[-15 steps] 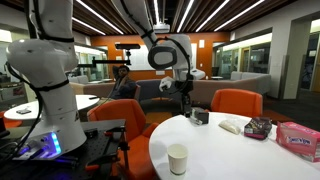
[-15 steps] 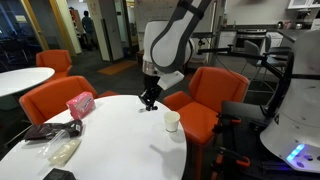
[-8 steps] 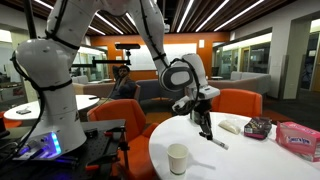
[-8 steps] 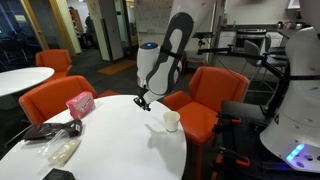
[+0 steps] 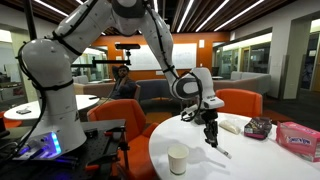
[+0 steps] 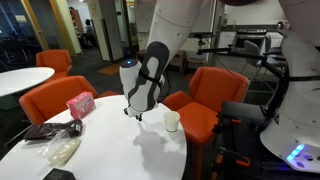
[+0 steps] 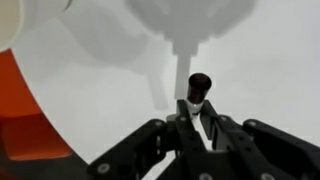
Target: Take the marker out of the white cup
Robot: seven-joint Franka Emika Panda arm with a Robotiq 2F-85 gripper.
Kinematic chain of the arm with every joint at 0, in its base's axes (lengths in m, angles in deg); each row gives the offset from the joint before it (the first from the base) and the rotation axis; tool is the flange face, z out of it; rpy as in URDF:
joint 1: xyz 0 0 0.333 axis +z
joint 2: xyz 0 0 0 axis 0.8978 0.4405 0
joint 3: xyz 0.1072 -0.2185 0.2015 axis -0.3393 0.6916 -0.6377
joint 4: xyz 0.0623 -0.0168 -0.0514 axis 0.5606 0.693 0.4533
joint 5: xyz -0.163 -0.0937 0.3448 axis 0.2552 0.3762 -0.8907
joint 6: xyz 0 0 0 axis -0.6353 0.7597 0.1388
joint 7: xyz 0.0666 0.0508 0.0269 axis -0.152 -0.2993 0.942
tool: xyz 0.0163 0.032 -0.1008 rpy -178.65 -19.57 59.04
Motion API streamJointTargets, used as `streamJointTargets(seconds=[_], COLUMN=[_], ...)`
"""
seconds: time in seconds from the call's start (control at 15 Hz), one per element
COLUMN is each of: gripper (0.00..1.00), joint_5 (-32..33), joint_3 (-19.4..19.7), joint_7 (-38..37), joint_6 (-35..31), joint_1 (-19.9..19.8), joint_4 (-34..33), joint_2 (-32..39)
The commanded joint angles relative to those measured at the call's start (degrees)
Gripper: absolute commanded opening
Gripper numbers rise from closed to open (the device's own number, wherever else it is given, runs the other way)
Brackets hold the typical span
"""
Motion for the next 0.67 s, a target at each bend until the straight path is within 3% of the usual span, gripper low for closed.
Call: streamJointTargets(seconds=[0.0, 0.33, 0.4, 0.6], gripper=[0.05, 0.05, 0.44, 0.58], joint_5=[0.79, 1.54, 1.8, 2.36], joint_3=[3.79, 6.24, 6.14, 3.73], joint_7=[-6.08, -11.65, -11.69, -8.32], joint_6=[3.82, 4.21, 3.96, 2.07], joint_1=[2.01, 3.95, 4.12, 2.75], joint_4=[-5.55, -9.08, -9.33, -7.72], joint_2=[4.72, 10.32, 10.8, 8.68])
